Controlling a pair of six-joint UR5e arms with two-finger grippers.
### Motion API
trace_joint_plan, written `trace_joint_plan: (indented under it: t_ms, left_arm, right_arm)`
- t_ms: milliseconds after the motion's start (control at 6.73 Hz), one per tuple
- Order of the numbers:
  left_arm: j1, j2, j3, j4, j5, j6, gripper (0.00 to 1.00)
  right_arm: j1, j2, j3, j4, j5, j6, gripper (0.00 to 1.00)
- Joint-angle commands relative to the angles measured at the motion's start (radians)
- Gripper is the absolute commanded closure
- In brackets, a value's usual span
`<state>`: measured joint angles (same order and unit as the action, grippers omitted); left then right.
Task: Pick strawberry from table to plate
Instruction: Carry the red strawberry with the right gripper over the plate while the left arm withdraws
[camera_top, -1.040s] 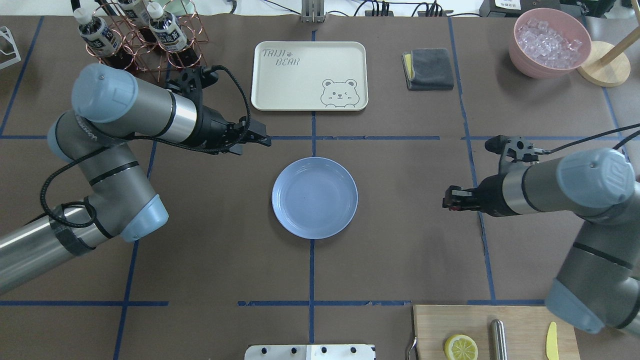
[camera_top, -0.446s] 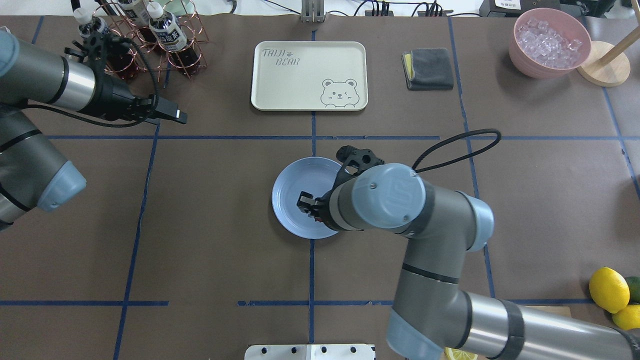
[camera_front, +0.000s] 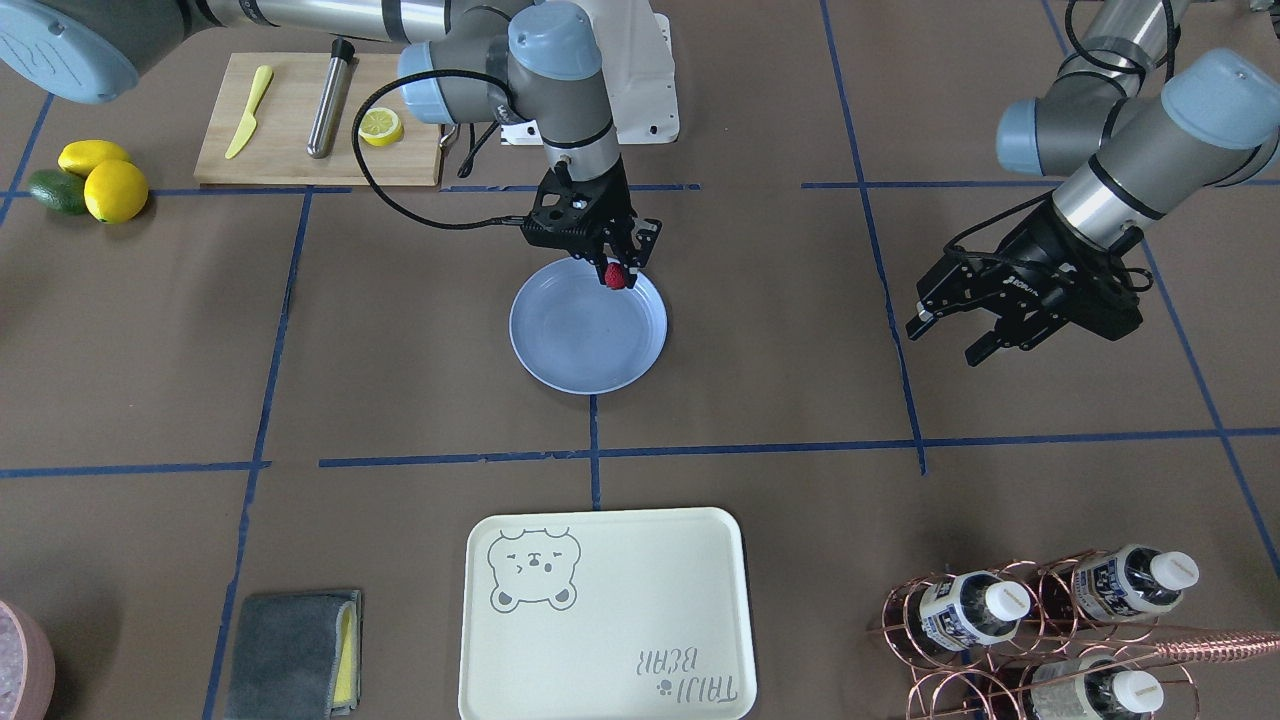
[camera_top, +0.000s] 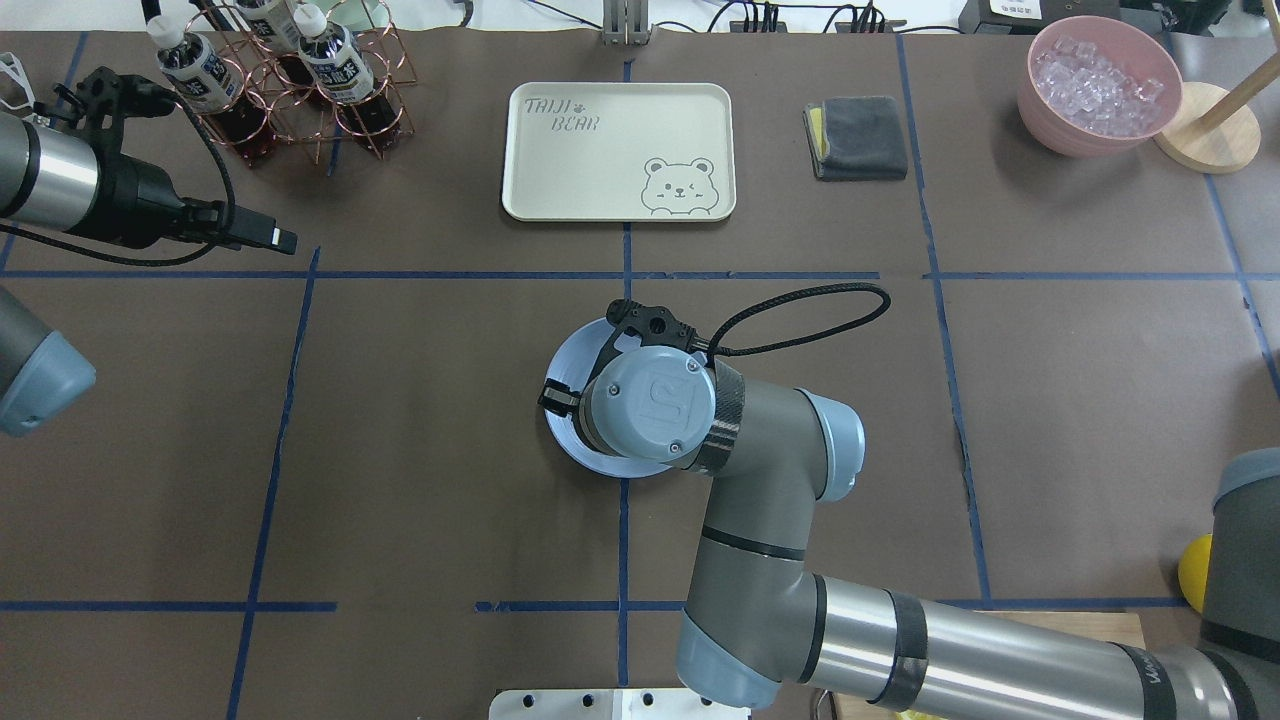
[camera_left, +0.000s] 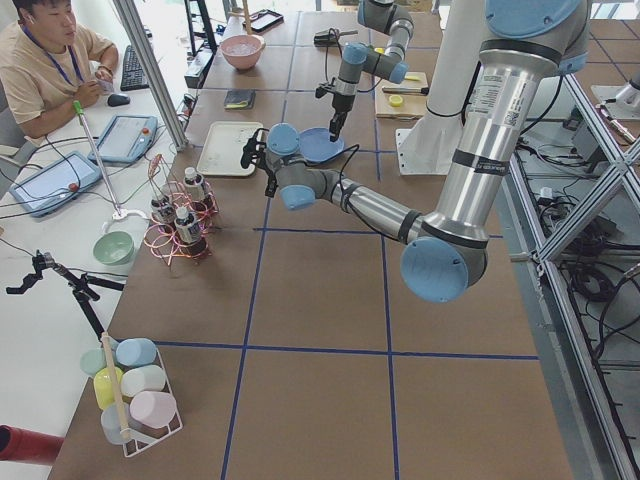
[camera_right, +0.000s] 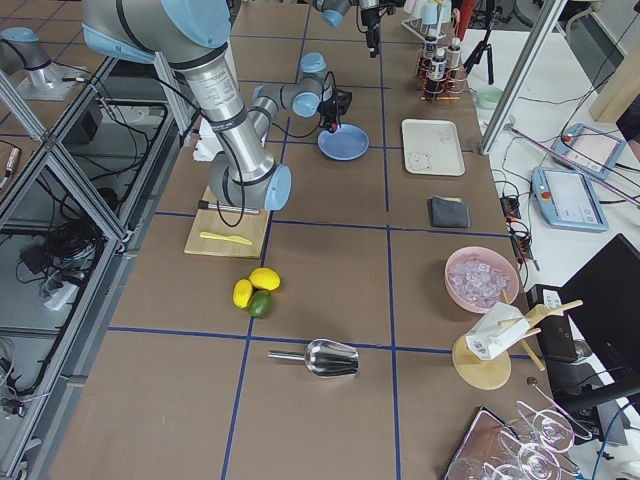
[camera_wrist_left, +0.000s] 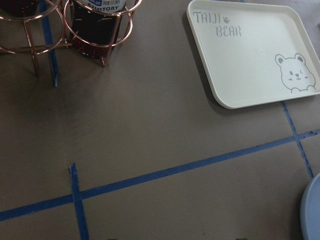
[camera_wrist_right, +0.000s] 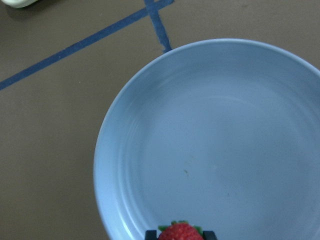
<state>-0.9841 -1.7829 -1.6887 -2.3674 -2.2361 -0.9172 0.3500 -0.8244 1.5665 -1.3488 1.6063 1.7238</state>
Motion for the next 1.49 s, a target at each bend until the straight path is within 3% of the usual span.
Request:
trace_joint_plan:
  t_ms: [0, 743, 891, 1188, 1337]
  left_arm:
    - [-0.002, 0.01, -0.006, 0.0, 0.003, 0.003, 0.16]
    - [-0.001, 0.013, -0.02, 0.0, 0.01, 0.0, 0.16]
    - [0.001, 0.013, -0.02, -0.001, 0.01, -0.002, 0.16]
    - [0.002, 0.013, -0.02, -0.001, 0.012, -0.005, 0.15]
    - [0.002, 0.011, -0.019, 0.0, 0.012, -0.006, 0.15]
  right_arm:
    - [0.006, 0.005, -0.048, -0.001, -0.025, 0.0, 1.0]
    - [0.021, 0.008, -0.074, -0.012, -0.032, -0.015, 1.0]
    - [0.03, 0.008, -0.074, -0.013, -0.032, -0.015, 0.95]
    - [0.032, 0.016, -0.08, -0.042, -0.034, -0.015, 0.0]
    - [0.033, 0.016, -0.077, -0.041, -0.032, -0.027, 0.0]
